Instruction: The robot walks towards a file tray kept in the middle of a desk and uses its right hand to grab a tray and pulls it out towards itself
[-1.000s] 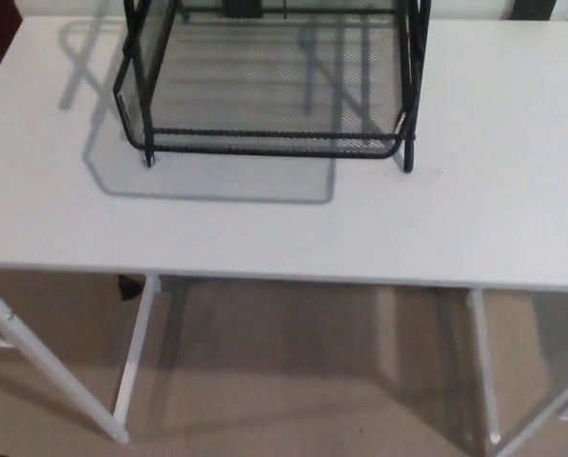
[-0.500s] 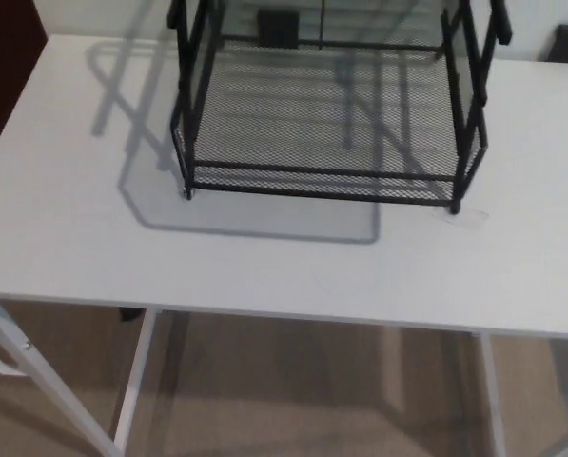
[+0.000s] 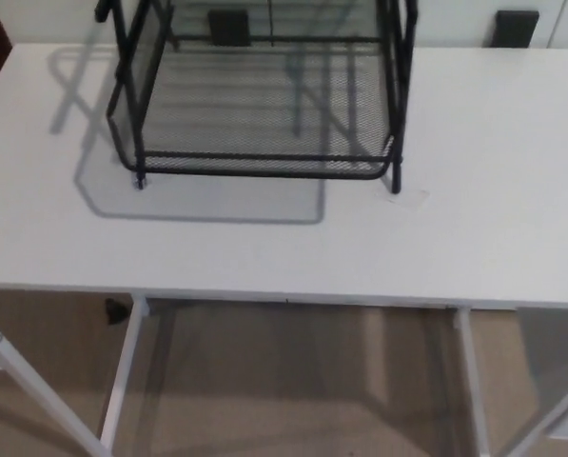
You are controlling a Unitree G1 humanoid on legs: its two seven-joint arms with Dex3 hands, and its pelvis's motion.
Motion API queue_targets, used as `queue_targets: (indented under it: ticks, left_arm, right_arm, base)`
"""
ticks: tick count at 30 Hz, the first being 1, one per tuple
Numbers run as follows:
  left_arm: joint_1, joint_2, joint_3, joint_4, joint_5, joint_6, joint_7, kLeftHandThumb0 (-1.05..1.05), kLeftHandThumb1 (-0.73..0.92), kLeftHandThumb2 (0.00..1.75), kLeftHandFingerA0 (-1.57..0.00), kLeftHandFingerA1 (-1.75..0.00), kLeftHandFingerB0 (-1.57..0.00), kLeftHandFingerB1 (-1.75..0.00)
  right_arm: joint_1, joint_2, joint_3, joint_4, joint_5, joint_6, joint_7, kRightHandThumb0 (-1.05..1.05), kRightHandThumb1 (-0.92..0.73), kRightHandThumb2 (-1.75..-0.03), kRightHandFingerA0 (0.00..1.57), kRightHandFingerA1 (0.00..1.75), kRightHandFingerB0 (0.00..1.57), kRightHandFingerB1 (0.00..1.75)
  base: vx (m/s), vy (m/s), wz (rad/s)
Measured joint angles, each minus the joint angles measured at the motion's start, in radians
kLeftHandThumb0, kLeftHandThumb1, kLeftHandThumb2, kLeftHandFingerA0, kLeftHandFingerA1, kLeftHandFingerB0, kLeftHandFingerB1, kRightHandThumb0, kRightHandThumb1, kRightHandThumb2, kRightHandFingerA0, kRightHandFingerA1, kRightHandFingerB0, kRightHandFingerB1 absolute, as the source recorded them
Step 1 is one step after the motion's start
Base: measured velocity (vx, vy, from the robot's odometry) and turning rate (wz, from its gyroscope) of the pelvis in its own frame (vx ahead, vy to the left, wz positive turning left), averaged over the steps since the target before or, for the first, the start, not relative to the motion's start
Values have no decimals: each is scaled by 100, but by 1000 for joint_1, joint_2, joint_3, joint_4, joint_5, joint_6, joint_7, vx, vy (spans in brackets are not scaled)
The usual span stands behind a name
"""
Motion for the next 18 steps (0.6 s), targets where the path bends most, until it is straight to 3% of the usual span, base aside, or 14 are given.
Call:
queue_targets:
  ticks: [1,2,3,7,18]
  left_arm:
    - [0,0,0,4,0,0,-2,-38,40,56,-65,-70,-40,-55]
    - [-1,1,1,10,1,0,-5,-38,41,56,-65,-69,-39,-55]
    - [-3,-7,-2,20,2,1,-7,-37,40,57,-65,-70,-38,-55]
    - [11,10,2,21,5,-1,-5,-35,41,60,-59,-71,-36,-56]
    - [53,-20,38,-13,5,-8,56,-33,37,73,-54,-88,-30,-67]
  right_arm:
    - [0,0,0,0,0,0,1,-33,-61,-58,70,51,56,43]
    - [0,2,1,0,0,0,1,-40,-50,-78,64,60,51,54]
    - [0,1,1,-1,0,-2,1,-34,-62,-57,68,49,55,42]
    - [21,7,10,-2,-3,-12,2,-34,-62,-57,67,50,56,43]
    - [45,1,24,-19,-7,-18,5,-36,-61,-58,70,51,56,43]
  base:
    - [-32,163,-2]
    - [-144,258,-12]
    - [-128,495,-21]
    - [-69,285,22]
    - [1,-31,3]
